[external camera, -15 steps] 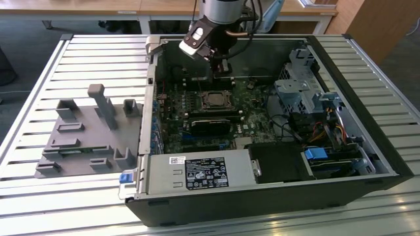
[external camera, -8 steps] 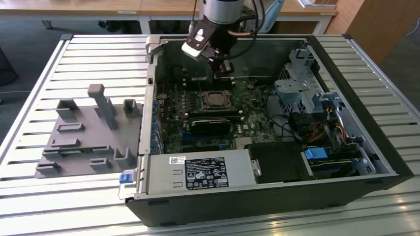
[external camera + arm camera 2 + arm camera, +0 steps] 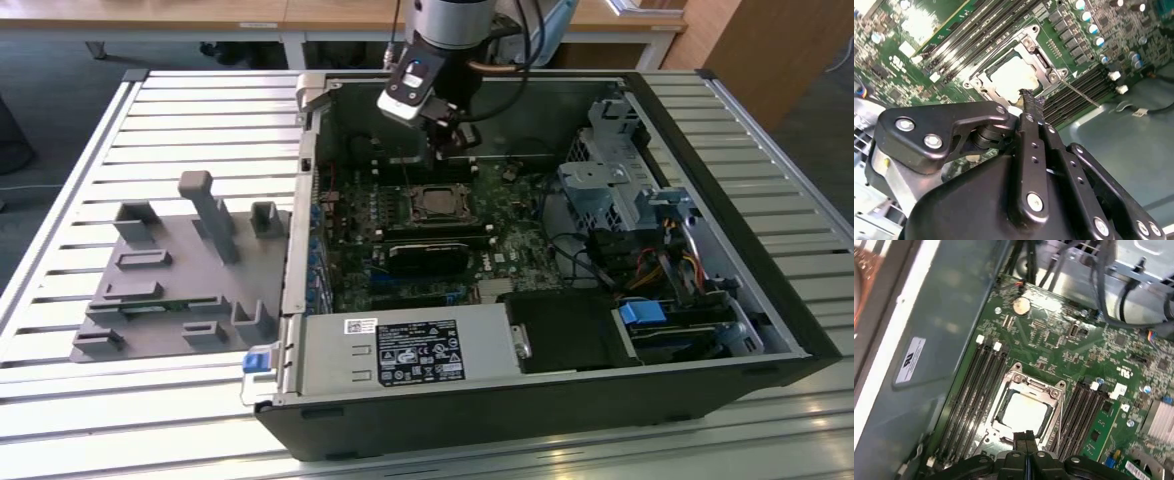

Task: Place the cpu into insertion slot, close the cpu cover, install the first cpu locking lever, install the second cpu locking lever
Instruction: 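Install the first cpu locking lever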

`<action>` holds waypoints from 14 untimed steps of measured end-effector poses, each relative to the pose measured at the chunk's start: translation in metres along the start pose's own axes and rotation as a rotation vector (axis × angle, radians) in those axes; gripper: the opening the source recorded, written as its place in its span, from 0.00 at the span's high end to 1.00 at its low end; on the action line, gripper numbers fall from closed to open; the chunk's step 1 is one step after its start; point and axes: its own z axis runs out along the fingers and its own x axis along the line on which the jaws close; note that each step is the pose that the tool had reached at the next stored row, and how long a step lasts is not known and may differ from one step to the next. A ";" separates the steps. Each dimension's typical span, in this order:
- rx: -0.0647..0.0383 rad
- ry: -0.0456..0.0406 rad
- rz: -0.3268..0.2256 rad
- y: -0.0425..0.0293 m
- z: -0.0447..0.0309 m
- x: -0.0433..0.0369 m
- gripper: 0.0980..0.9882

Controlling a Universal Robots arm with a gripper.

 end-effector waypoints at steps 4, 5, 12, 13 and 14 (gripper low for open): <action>0.001 0.0005 -0.064 0.0000 0.0000 0.0000 0.99; 0.001 0.0006 -0.079 0.0000 0.0000 0.0000 0.99; 0.003 0.0014 -0.181 0.0000 0.0000 0.0000 0.99; 0.003 0.0014 -0.189 0.0000 0.0000 0.0000 0.99; 0.003 0.0015 -0.197 0.0000 0.0000 0.0000 0.99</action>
